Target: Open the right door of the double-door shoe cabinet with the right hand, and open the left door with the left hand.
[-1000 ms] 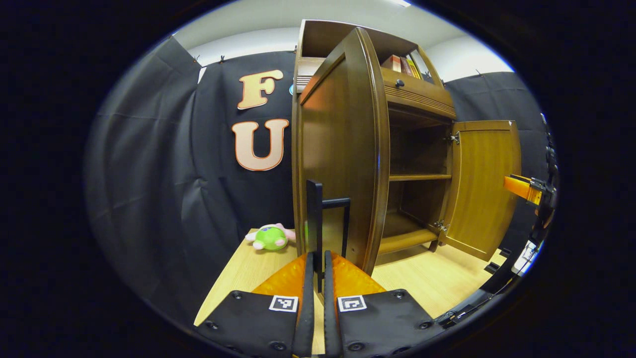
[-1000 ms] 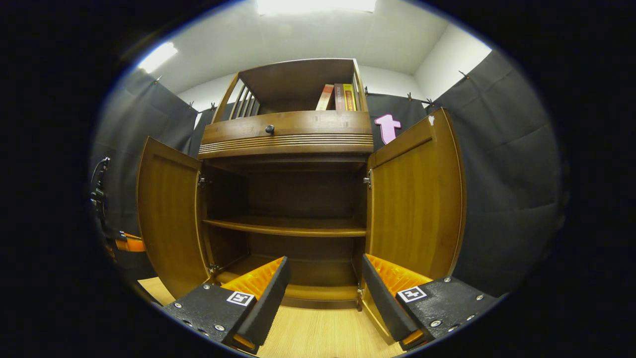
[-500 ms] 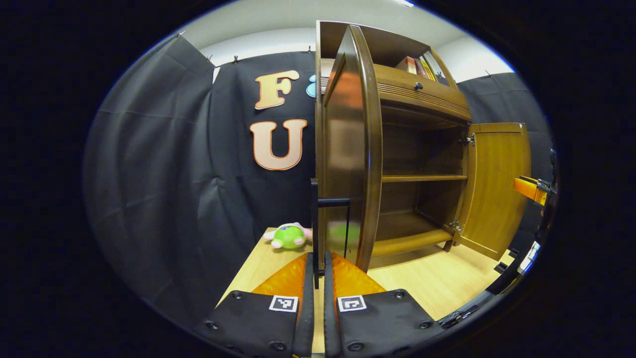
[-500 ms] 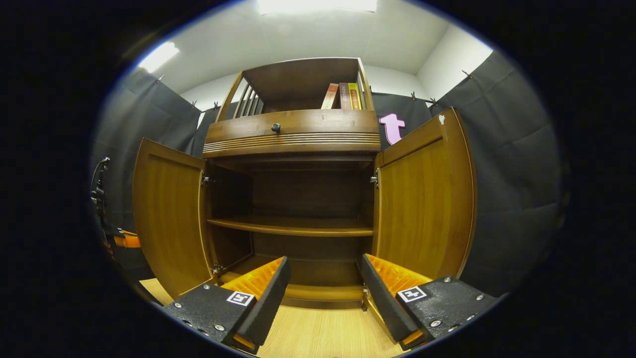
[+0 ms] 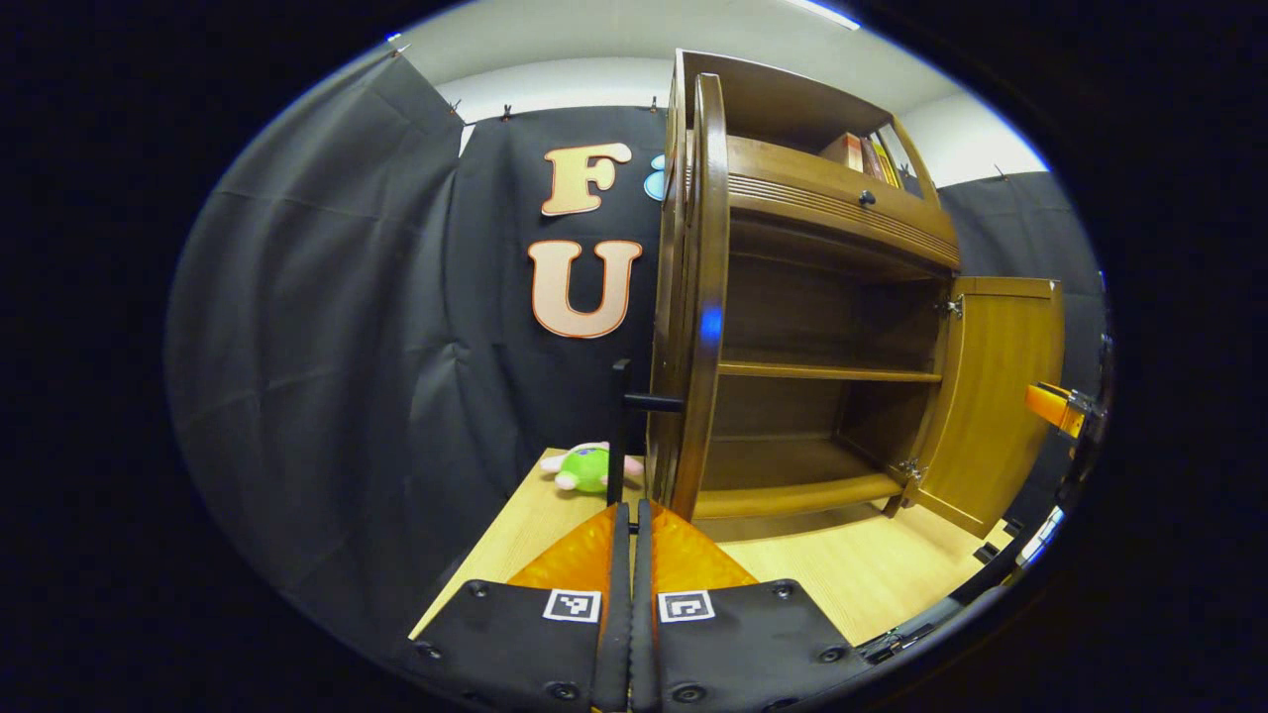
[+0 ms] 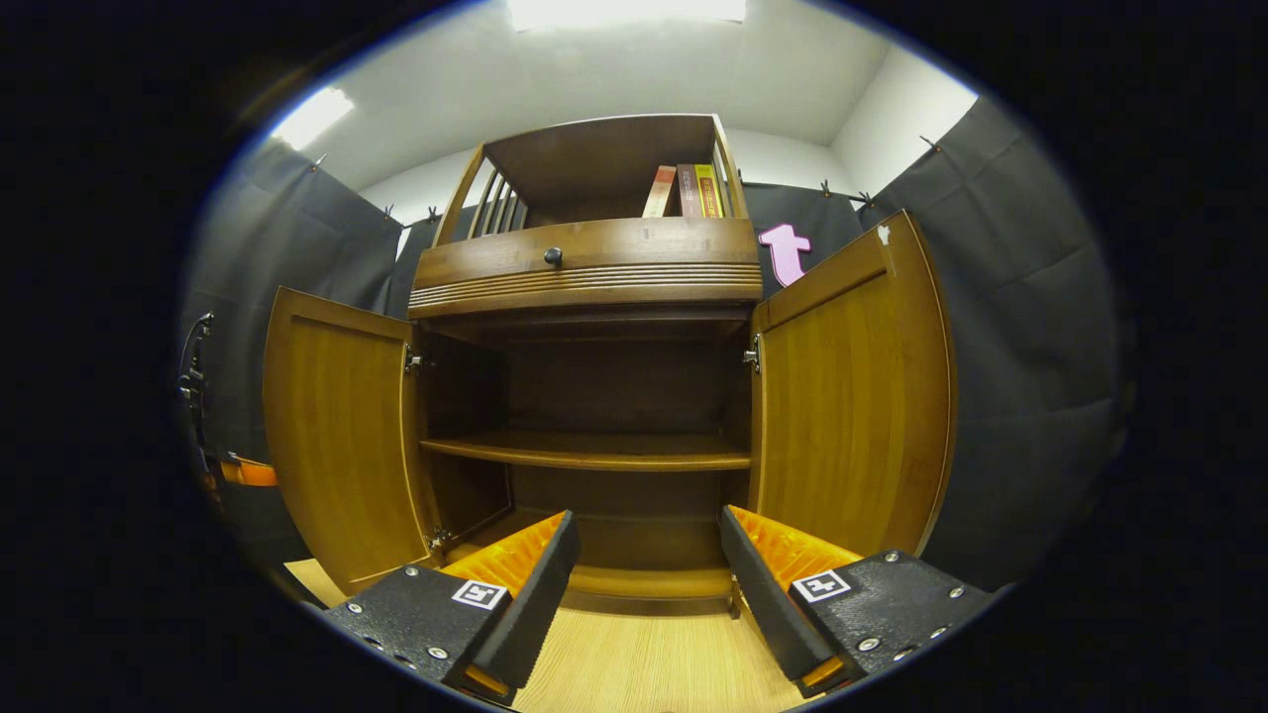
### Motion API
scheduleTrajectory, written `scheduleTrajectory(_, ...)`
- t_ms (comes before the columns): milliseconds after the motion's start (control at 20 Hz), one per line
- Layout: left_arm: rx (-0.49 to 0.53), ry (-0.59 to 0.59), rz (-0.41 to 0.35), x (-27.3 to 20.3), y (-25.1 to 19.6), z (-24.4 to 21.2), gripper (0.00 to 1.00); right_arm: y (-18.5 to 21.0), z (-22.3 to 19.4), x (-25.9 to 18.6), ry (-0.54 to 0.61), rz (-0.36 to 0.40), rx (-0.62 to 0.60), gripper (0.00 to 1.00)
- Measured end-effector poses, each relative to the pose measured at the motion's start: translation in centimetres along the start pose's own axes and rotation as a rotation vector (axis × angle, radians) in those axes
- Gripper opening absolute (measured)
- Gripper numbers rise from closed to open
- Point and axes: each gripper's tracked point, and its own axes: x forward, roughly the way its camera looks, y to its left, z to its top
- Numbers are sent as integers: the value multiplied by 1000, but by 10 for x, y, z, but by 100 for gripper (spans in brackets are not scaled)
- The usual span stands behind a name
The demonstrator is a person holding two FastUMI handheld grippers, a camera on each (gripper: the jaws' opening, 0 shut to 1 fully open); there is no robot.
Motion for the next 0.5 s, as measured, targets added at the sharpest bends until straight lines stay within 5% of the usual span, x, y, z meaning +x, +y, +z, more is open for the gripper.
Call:
scheduleTrajectory(250,23,-28,8,-24,-17,14,8,-4,1,-1,-4,-1,5,89)
scheduleTrajectory(300,34,-42,7,-28,-23,21,7,-6,1,0,-3,-3,6,100)
scheduleTrajectory(500,73,-87,12,-42,-49,47,3,-10,1,0,10,-6,7,100)
